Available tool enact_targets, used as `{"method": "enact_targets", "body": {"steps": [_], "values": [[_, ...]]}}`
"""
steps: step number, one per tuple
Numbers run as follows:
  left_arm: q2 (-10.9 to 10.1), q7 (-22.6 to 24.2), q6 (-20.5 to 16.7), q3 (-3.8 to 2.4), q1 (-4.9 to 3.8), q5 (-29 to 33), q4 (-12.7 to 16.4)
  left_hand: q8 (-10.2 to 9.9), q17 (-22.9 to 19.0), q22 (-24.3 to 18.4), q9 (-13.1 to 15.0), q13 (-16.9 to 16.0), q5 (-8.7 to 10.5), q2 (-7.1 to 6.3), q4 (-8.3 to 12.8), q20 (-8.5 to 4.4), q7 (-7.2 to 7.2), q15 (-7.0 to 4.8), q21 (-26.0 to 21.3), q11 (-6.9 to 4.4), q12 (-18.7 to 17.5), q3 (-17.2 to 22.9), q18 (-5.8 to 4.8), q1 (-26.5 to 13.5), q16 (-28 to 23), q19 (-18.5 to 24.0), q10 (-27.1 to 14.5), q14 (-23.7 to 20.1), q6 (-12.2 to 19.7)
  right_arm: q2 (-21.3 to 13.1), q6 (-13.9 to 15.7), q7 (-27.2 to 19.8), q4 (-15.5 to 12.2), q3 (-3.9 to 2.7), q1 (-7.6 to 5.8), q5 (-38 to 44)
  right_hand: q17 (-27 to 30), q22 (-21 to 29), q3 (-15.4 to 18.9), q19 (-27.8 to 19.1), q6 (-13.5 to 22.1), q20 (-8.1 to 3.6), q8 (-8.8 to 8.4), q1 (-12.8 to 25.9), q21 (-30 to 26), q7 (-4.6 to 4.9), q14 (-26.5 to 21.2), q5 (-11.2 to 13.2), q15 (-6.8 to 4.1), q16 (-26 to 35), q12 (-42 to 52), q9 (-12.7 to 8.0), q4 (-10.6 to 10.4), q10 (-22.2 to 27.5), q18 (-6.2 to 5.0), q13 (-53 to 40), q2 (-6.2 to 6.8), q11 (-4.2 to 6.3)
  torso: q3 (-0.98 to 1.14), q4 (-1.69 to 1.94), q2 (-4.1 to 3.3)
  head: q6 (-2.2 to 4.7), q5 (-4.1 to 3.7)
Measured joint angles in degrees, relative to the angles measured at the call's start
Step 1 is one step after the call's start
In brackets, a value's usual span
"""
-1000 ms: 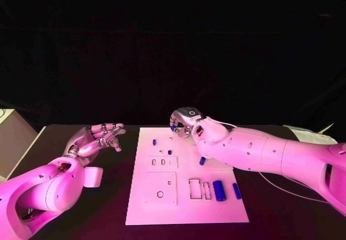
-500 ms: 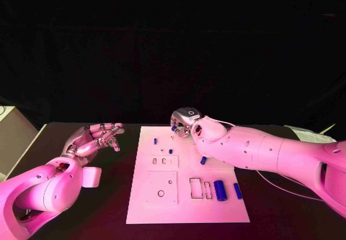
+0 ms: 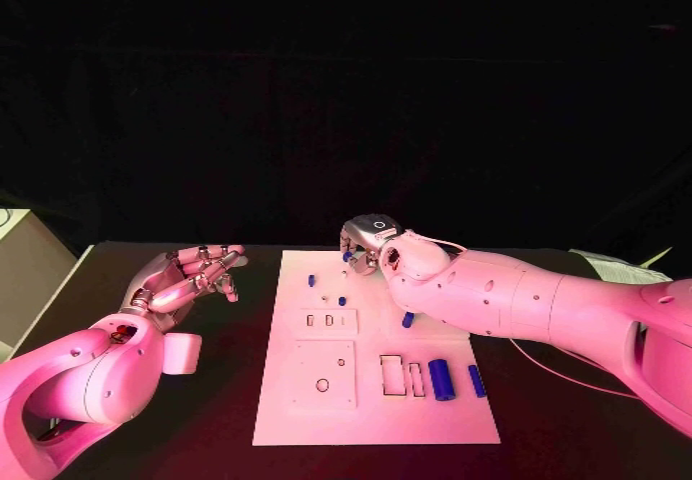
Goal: Assemble the parts on the task board
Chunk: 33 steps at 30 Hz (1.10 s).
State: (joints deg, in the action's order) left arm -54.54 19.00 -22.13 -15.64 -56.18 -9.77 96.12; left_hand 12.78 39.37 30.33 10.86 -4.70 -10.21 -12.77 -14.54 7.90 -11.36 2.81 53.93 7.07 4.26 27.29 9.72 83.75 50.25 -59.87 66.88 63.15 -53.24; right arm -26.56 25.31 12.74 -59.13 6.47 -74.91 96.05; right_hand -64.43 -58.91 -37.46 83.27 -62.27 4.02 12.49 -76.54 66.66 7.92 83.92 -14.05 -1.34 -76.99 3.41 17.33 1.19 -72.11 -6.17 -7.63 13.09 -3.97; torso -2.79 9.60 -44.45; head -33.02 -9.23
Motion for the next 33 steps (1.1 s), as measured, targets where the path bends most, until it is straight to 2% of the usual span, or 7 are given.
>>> {"method": "enact_targets", "body": {"steps": [7, 33], "values": [[0.0, 0.0, 0.0, -0.03, -0.01, 0.0, 0.1, 0.0, 0.0, 0.0, 0.0, 0.0, 0.0, 0.0, 0.0, 0.0, 0.0, 0.0, 0.0, 0.0, 0.0, 0.0, 0.0, 0.0, 0.0, 0.0, 0.0, 0.0, 0.0, 0.3, 0.1, 0.6, 0.4, -0.06, -0.04, 0.5, 0.0, 0.0, 0.0, 0.0, 0.0, 0.0, -0.03, 0.0, 0.0, -0.01, 0.0, 0.0, 0.0, 0.0, 0.0, 0.1, 0.0, 0.0, 0.0, 0.0, 0.0, 0.0, -0.09, 0.1, -0.06, -0.08, -0.11], [-0.2, -0.1, 0.0, -0.04, -0.01, 0.0, -0.1, 0.0, 0.0, 0.0, 0.0, 0.0, 0.0, 0.0, 0.0, 0.0, 0.0, 0.0, 0.0, 0.0, 0.0, 0.0, -0.01, 0.0, 0.0, 0.0, 0.0, 0.0, 0.0, -0.4, -0.1, 1.7, -0.4, -0.07, -0.06, 2.7, 0.1, -0.1, 0.0, 0.0, 0.3, 0.0, 0.11, 0.0, 0.0, -0.1, 0.0, 0.3, 0.0, 0.0, -0.1, 0.1, 0.0, 0.0, 0.0, 0.1, 0.0, -0.05, -0.2, 0.27, -0.18, -0.26, -0.09]]}}
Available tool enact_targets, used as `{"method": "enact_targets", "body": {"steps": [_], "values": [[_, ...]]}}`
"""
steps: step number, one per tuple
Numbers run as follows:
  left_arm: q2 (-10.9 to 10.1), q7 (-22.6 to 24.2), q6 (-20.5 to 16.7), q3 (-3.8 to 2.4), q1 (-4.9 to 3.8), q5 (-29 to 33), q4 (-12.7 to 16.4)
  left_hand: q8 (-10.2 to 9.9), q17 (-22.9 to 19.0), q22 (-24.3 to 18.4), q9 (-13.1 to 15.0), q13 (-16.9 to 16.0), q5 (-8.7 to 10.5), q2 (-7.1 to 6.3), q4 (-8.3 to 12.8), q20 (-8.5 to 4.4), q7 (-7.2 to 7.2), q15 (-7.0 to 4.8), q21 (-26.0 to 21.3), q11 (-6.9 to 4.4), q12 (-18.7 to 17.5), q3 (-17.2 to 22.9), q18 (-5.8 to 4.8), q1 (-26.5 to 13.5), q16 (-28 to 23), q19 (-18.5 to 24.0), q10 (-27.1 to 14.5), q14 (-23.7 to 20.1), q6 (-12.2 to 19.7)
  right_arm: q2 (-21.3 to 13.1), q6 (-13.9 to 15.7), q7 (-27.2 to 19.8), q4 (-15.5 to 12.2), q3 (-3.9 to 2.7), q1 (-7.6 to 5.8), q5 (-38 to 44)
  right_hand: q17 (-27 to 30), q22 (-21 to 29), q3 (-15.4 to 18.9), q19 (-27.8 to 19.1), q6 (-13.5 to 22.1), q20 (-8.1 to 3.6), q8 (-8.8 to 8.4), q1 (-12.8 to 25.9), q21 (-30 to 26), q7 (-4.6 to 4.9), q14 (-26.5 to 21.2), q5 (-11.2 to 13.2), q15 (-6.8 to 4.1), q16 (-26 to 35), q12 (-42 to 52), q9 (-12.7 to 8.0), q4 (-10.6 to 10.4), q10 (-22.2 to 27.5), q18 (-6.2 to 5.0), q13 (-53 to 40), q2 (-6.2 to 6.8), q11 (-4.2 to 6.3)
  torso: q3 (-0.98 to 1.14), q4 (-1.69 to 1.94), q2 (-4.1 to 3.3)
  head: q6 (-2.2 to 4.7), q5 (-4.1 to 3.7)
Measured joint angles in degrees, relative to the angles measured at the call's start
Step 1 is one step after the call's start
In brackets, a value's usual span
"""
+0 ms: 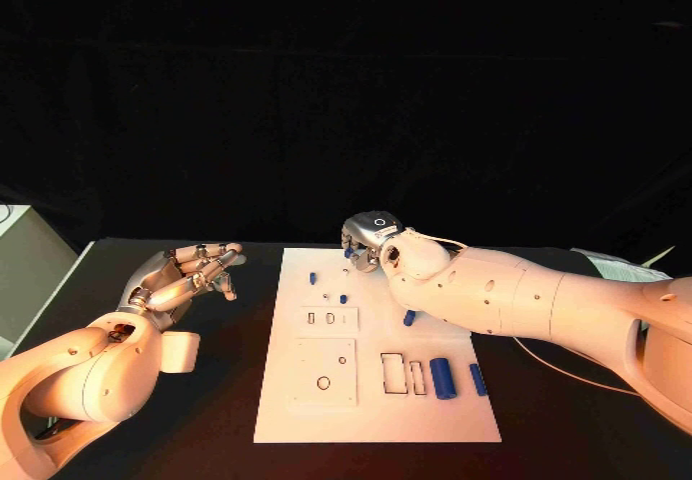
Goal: Assemble the parts on the task board
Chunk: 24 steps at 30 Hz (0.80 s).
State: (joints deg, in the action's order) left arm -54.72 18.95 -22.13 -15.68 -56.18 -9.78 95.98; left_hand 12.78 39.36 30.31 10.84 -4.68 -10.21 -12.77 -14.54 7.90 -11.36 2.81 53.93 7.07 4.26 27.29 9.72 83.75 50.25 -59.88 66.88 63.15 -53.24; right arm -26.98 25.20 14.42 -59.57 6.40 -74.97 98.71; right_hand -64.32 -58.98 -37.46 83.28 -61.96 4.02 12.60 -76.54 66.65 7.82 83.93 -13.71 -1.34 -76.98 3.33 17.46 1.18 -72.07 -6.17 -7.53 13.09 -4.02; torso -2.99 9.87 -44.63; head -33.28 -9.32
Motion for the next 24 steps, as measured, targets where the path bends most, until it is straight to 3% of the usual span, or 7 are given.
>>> {"method": "enact_targets", "body": {"steps": [24], "values": [[0.1, 0.0, 0.0, 0.0, 0.01, 0.0, -0.3, 0.0, 0.0, 0.3, 0.1, -0.1, 0.0, 0.0, 0.2, 0.3, 0.0, 0.0, 0.3, 0.0, 0.0, 0.2, 0.0, 0.0, 0.4, 0.3, 0.0, 0.0, 0.0, -1.2, -0.3, 1.0, -1.5, 0.11, 0.37, 0.8, -0.2, -0.2, 0.0, 0.0, 0.1, 0.0, -0.12, 0.2, 0.0, 0.07, 0.0, 0.1, 0.0, -0.2, 0.0, 0.1, 0.0, 0.0, 0.0, -0.1, 0.23, -0.01, -0.1, 0.15, -0.16, -0.1, -0.08]]}}
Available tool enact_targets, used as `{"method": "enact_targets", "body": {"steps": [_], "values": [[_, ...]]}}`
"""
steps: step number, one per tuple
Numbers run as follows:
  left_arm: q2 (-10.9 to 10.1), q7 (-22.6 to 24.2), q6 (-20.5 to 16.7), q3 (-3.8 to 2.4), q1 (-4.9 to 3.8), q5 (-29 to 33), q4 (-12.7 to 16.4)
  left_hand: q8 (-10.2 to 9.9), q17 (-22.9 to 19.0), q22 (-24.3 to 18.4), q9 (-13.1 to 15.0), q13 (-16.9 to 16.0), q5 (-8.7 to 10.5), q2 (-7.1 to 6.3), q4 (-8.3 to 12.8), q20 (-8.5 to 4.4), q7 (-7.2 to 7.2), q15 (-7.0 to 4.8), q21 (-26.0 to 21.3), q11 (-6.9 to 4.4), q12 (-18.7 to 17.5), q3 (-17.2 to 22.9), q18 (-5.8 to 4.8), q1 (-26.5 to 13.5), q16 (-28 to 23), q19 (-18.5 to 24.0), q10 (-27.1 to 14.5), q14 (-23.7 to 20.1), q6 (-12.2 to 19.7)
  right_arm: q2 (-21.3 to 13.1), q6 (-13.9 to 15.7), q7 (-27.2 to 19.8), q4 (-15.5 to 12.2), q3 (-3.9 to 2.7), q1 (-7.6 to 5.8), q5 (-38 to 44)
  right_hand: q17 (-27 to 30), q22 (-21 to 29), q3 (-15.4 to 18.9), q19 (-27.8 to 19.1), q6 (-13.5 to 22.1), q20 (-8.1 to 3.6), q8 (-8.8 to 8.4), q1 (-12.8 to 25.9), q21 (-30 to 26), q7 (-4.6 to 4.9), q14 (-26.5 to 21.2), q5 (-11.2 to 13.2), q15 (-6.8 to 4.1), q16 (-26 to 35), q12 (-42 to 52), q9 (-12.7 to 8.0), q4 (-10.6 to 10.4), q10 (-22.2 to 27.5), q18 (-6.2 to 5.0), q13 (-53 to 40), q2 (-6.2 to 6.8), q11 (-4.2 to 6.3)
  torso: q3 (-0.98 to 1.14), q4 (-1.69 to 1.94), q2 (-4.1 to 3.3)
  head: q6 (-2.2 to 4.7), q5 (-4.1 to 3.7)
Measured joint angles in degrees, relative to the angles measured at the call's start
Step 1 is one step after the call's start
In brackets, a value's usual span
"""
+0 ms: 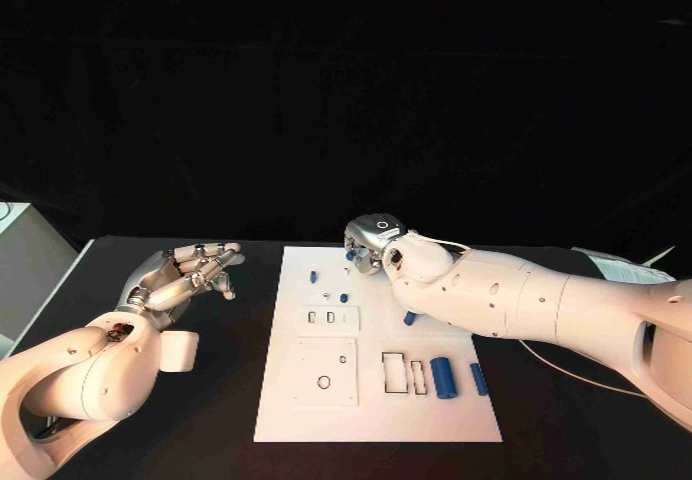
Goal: Assemble the parts on the task board
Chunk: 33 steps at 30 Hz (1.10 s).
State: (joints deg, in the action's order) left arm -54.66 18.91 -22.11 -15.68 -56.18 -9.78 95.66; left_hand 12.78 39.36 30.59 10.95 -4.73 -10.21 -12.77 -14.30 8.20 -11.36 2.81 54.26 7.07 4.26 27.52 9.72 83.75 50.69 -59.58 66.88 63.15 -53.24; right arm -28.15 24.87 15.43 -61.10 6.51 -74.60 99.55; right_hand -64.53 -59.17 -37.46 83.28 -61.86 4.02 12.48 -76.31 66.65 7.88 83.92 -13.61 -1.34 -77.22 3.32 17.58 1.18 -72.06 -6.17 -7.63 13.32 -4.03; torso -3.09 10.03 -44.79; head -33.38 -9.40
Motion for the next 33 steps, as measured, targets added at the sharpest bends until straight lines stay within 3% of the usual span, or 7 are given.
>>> {"method": "enact_targets", "body": {"steps": [5, 9, 12, 16, 20, 30, 33], "values": [[0.0, 0.0, 0.0, 0.0, 0.0, 0.0, 0.0, 0.0, 0.0, 0.0, 0.0, 0.0, 0.0, 0.0, 0.0, 0.0, 0.0, 0.0, 0.0, 0.0, 0.0, 0.0, 0.0, 0.0, 0.0, 0.0, 0.0, 0.0, 0.0, 0.1, -0.1, 0.0, 0.3, -0.01, 0.0, 0.0, 0.1, 0.1, 0.1, -0.3, 0.4, 0.3, 0.0, 0.6, 0.0, 0.2, 0.0, 0.0, 0.0, 0.0, 0.0, 0.2, -0.1, 0.0, 0.0, -0.1, 0.6, 0.0, -0.03, 0.03, -0.02, -0.01, -0.07], [0.0, 0.0, 0.0, 0.0, 0.0, 0.0, 0.0, 0.0, 0.0, 0.0, 0.0, 0.0, 0.0, 0.0, 0.0, 0.0, 0.0, 0.0, 0.0, 0.0, 0.0, 0.0, 0.0, 0.0, 0.0, 0.0, 0.0, 0.0, 0.0, 0.4, -0.1, -0.1, 1.0, 0.11, 0.16, -0.2, 3.1, 3.0, 0.5, -1.6, 6.3, 1.49, -3.51, 2.4, -2.5, 1.5, 0.1, 3.9, 1.34, 1.4, 0.1, -0.9, -1.0, 5.7, 0.0, 1.3, 2.41, -1.44, -0.06, 0.03, -0.04, 0.09, -0.14], [0.0, 0.0, 0.0, 0.0, 0.0, 0.0, 0.0, 0.0, 0.0, 0.0, 0.0, 0.0, 0.0, 0.0, 0.0, 0.0, 0.0, 0.0, 0.0, 0.0, 0.0, 0.0, 0.0, 0.0, 0.0, 0.0, 0.0, 0.0, 0.0, 0.5, 0.0, -0.2, 1.5, 0.14, 0.25, -0.4, 5.0, 4.8, 3.4, -2.3, 9.4, 1.63, -5.51, 2.5, -4.3, 1.13, 0.1, 6.0, 1.34, 2.5, 0.1, -1.7, -1.3, 10.0, -0.01, 2.5, 2.46, -1.5, -0.06, 0.07, -0.05, 0.14, -0.19], [0.0, -0.1, 0.0, 0.0, 0.0, 0.0, 0.0, 0.0, 0.0, 0.1, 0.0, 0.0, 0.0, 0.0, 0.0, 0.0, 0.0, 0.0, 0.0, 0.0, 0.0, 0.0, 0.0, 0.0, 0.0, 0.0, 0.0, 0.0, 0.0, 0.6, 0.0, -0.5, 1.7, 0.14, 0.23, -0.8, 6.5, 6.4, 11.8, -2.3, 10.4, 1.63, -6.56, 0.0, -6.2, 0.8, 0.0, 7.1, 1.44, 3.1, 0.1, -2.4, -2.5, 13.0, 0.0, 3.5, 0.44, -1.72, -0.09, 0.1, -0.05, 0.12, -0.21], [-0.1, -0.1, 0.0, 0.0, 0.0, 0.0, 0.0, 0.0, 0.0, 0.1, 0.0, 0.0, 0.0, 0.0, 0.0, 0.0, 0.0, 0.0, 0.0, 0.0, 0.0, 0.0, 0.0, 0.0, 0.0, 0.0, 0.0, 0.0, 0.0, -0.1, 0.1, -0.7, 1.2, 0.13, 0.21, -1.1, 7.1, 6.6, 14.9, -2.3, 10.4, 1.63, -6.64, -1.5, -6.3, 0.8, -0.1, 6.3, 1.55, 3.1, 0.1, -2.6, -3.5, 13.3, -0.01, 3.5, -0.5, -1.81, -0.13, 0.13, -0.04, 0.08, -0.21], [-0.1, -0.2, 0.1, 0.0, 0.0, 0.0, -0.2, 0.0, 0.0, 0.1, 0.0, 0.0, 0.0, 0.0, 0.0, 0.0, 0.0, 0.0, 0.0, 0.0, 0.0, 0.0, 0.0, 0.0, 0.0, 0.0, 0.0, 0.0, 0.0, -7.7, 3.1, -1.0, -6.1, -0.45, 0.17, -2.9, 5.7, 4.1, 12.3, -1.7, 7.8, 1.06, -6.3, -2.6, -4.8, 0.75, 0.1, 4.8, 1.29, 2.5, 2.6, -2.7, -5.3, 5.7, -0.01, 1.9, -0.63, -0.83, -0.02, -0.05, 0.05, 0.53, -0.01], [-0.1, -0.2, 0.1, 0.0, 0.01, 0.0, -0.4, 0.0, 0.0, 0.1, 0.1, 0.0, 0.0, 0.0, 0.0, -0.22, 0.0, 0.0, 0.3, 0.0, 0.0, 0.0, 0.0, 0.0, 0.0, 0.2, 0.0, 0.0, 0.0, -10.9, 4.7, -1.5, -9.2, -0.7, -0.09, -5.4, 2.6, 0.3, 9.2, -0.7, 6.5, 0.5, -5.78, -2.1, -1.7, 0.74, 0.0, 4.8, 0.79, 0.5, 4.3, -2.7, -6.0, 0.3, -0.01, 0.0, 1.26, -0.21, 0.07, -0.23, 0.1, 0.73, 0.06]]}}
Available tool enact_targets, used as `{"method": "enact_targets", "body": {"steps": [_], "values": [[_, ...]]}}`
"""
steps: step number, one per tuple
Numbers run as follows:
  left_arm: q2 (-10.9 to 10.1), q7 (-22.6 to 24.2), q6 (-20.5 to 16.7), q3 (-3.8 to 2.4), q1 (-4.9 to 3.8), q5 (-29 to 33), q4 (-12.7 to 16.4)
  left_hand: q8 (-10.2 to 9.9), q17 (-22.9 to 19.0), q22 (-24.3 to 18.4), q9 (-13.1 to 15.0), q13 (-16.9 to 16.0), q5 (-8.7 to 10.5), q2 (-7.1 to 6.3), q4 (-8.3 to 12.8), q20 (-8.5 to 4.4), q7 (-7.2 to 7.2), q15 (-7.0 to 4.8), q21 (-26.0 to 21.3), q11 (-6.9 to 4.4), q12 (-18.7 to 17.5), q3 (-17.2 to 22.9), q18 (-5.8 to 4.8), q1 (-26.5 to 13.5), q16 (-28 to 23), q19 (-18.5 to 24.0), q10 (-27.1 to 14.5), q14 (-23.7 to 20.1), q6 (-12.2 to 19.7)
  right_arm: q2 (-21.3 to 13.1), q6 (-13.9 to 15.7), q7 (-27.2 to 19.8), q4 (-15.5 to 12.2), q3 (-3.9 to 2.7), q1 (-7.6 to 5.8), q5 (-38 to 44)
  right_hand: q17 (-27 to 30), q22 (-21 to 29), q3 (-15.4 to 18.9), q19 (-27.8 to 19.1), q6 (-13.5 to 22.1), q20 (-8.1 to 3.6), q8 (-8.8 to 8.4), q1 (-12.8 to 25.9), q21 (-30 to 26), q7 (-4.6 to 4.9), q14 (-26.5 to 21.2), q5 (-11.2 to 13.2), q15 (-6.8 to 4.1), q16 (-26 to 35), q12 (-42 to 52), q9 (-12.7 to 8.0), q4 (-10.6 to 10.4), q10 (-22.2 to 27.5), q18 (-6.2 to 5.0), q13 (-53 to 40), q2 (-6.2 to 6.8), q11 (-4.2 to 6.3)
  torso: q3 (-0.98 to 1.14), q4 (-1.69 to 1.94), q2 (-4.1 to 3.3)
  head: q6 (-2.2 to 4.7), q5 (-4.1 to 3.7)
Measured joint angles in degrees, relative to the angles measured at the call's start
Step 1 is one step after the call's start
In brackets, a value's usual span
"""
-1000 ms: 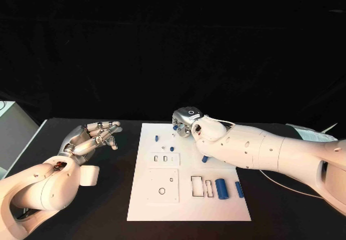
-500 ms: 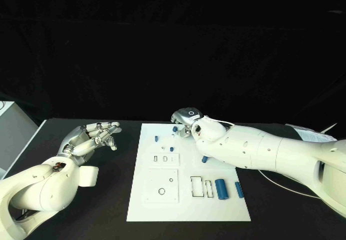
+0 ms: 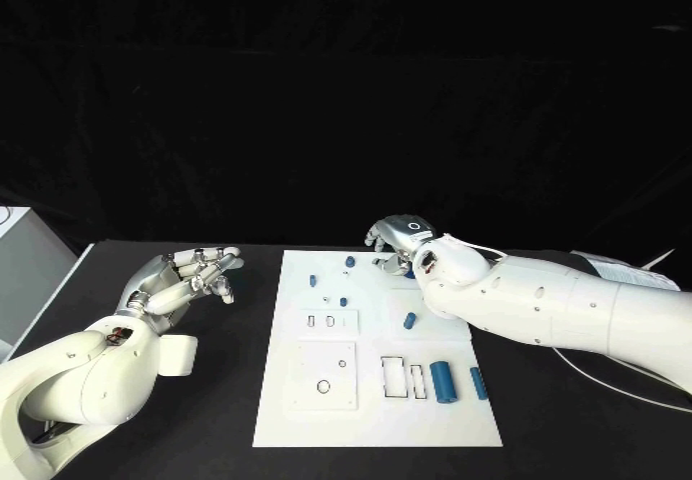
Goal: Assemble the parts on the task board
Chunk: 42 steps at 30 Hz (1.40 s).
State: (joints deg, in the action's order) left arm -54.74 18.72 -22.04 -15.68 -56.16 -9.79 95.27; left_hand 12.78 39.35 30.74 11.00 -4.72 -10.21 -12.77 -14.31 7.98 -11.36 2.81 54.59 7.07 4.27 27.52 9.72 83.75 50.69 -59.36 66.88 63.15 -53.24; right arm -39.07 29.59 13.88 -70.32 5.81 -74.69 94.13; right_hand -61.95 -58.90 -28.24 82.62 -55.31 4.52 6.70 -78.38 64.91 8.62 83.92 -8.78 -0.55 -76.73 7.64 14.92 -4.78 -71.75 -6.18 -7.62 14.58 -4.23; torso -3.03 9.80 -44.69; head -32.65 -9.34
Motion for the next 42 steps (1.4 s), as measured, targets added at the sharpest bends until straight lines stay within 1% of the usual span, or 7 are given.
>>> {"method": "enact_targets", "body": {"steps": [3, 7, 10, 12, 19, 26, 42], "values": [[0.1, 0.0, 0.0, 0.0, 0.02, 0.0, -0.2, 0.0, 0.0, 0.0, 0.0, 0.0, 0.0, 0.0, 0.0, 0.0, 0.0, 0.0, 0.0, 0.0, 0.0, 0.0, 0.0, 0.0, 0.0, 0.0, 0.0, 0.0, 0.0, -2.9, 0.9, -0.9, -2.6, -0.18, -0.35, -3.4, -2.8, -2.8, 0.3, 0.7, -1.0, -0.68, 0.49, 0.3, 2.3, -0.45, 0.1, -0.5, -1.14, -1.7, 5.8, 0.2, 0.3, -5.3, 0.0, -4.6, 1.3, 0.35, 0.14, -0.25, 0.1, 0.19, 0.01], [0.1, 0.0, 0.1, 0.0, 0.02, 0.0, -0.4, 0.0, 0.0, 0.0, 0.0, 0.0, 0.0, 0.0, 0.0, 0.0, 0.0, 0.0, 0.0, 0.0, 0.0, 0.0, 0.0, 0.0, 0.0, 0.0, 0.0, 0.0, 0.0, -5.9, 0.8, -2.0, -4.3, -0.23, -0.54, -7.8, -10.4, -9.5, 5.8, 1.3, -0.4, -1.09, 0.47, 1.0, 7.7, -0.92, 0.1, -1.6, -1.32, -6.0, 49.7, 0.0, -0.9, -9.7, 1.48, -57.7, 0.63, 1.43, 0.39, -0.63, 0.21, 0.32, 0.07], [0.2, 0.0, 0.1, 0.01, 0.02, 0.0, -0.6, 0.0, 0.0, 0.0, 0.0, 0.0, 0.0, 0.0, 0.0, 0.0, 0.0, 0.0, 0.0, 0.0, 0.0, 0.0, -0.01, 0.0, 0.0, 0.0, 0.0, 0.0, 0.0, -7.3, 0.1, -2.3, -4.6, -0.24, -0.56, -10.1, -12.7, -13.9, 9.3, 1.4, 0.9, -0.19, 0.47, 1.0, 11.3, -0.2, 0.1, -2.6, -0.63, -9.4, 73.0, -0.1, -2.7, -11.9, 1.89, -66.2, 0.14, 0.76, 0.53, -0.79, 0.28, 0.4, 0.02], [0.3, 0.0, 0.1, 0.01, 0.04, 0.0, -0.6, 0.0, 0.0, 0.0, 0.0, 0.0, 0.0, 0.0, 0.0, 0.0, 0.0, 0.0, 0.0, 0.0, 0.0, 0.0, -0.01, 0.0, 0.0, 0.0, 0.0, 0.0, 0.0, -8.1, -0.9, -2.4, -4.6, -0.25, -0.58, -11.8, -13.0, -15.7, 11.8, 1.3, 1.1, 0.14, 0.84, 0.6, 13.8, -0.07, 0.1, -2.6, -0.27, -11.1, 79.6, -0.2, -4.0, -12.3, 2.68, -67.1, -0.21, 0.52, 0.65, -0.9, 0.34, 0.44, 0.02], [0.6, 0.0, 0.3, 0.01, 0.08, 0.0, -0.9, 0.0, 0.0, 0.0, 0.0, 0.0, 0.0, 0.0, 0.0, 0.0, 0.0, 0.0, 0.0, 0.0, 0.0, 0.0, -0.01, 0.0, 0.0, 0.0, 0.0, 0.0, 0.0, -8.9, -4.6, -2.0, -3.0, -0.25, -0.6, -15.0, -13.0, -16.1, 15.8, 1.4, 1.6, 0.64, 1.7, -0.8, 19.1, 0.27, 0.1, -3.0, 0.14, -12.8, 82.2, -0.3, -6.7, -12.2, 3.61, -67.3, -1.62, 0.21, 0.91, -1.04, 0.51, 0.45, 0.19], [0.7, 0.0, 0.5, 0.01, 0.1, 0.0, -1.0, 0.0, 0.0, 0.0, 0.0, 0.0, 0.0, 0.0, 0.0, 0.0, 0.0, 0.0, 0.0, 0.0, 0.0, 0.0, -0.01, 0.0, 0.0, 0.0, 0.0, 0.0, 0.0, -7.7, -6.6, -1.2, -0.9, -0.25, -0.51, -16.1, -13.0, -16.0, 16.8, 1.4, 1.6, 0.64, 1.7, -1.0, 20.4, 0.29, 0.1, -3.3, 0.14, -13.0, 82.2, -0.3, -7.7, -12.2, 4.48, -67.3, -1.84, 0.19, 0.91, -0.97, 0.52, 0.57, 0.02], [0.5, -0.1, 0.5, 0.02, 0.12, 0.0, -1.0, 0.0, 0.0, 0.1, 0.1, -0.1, 0.0, 0.0, 0.0, 0.21, 0.0, 0.0, 0.0, 0.0, 0.0, 0.0, -0.01, 0.0, 0.0, 0.2, 0.0, 0.0, 0.0, -4.6, -8.8, -0.4, 3.2, -0.2, 0.42, -17.9, -13.0, -16.0, 17.3, 1.4, 1.4, 1.05, 2.16, -2.1, 20.8, 0.52, -0.1, -5.3, 0.34, -13.0, 82.2, -0.3, -8.6, -12.3, 4.49, -67.3, -2.56, 0.13, 0.76, -0.93, 0.42, -0.23, 0.51]]}}
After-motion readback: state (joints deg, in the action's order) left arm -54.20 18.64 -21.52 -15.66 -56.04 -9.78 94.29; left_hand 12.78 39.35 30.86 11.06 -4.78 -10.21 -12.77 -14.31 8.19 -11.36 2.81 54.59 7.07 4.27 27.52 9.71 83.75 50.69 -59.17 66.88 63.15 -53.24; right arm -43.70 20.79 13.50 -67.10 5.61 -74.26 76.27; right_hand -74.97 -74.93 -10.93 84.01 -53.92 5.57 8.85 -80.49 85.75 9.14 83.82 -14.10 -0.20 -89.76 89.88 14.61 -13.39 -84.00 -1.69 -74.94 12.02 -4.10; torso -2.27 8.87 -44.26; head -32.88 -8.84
